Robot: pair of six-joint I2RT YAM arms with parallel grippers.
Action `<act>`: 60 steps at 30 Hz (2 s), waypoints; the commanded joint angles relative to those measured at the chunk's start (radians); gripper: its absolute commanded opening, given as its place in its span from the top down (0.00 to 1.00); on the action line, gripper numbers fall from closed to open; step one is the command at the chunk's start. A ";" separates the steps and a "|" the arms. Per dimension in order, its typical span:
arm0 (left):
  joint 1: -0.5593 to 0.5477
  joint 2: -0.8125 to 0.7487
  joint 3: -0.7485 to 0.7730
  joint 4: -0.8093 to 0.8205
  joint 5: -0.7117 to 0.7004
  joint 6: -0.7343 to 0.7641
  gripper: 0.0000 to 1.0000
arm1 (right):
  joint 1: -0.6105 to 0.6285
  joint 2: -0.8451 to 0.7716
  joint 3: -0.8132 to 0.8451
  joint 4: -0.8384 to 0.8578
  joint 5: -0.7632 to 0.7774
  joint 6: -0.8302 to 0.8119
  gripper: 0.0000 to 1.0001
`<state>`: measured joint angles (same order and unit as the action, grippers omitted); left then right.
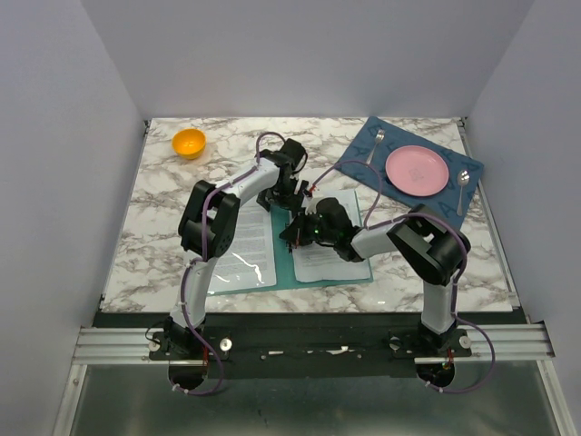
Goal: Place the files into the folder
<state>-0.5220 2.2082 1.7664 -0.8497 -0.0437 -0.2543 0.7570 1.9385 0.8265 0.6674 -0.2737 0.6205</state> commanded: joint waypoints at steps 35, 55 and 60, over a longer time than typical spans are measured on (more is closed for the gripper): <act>0.028 0.030 -0.061 0.000 -0.087 0.059 0.09 | 0.005 0.102 -0.084 -0.400 0.082 0.101 0.99; 0.031 0.024 -0.073 -0.003 -0.088 0.076 0.10 | -0.056 0.188 -0.078 -0.365 0.021 0.122 0.99; 0.031 0.030 -0.062 -0.018 -0.093 0.073 0.10 | -0.082 0.229 -0.079 -0.351 -0.005 0.137 0.99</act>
<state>-0.5129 2.1895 1.7332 -0.8120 -0.0429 -0.2203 0.7181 2.0193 0.8265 0.6430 -0.3912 0.8310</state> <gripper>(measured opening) 0.905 0.011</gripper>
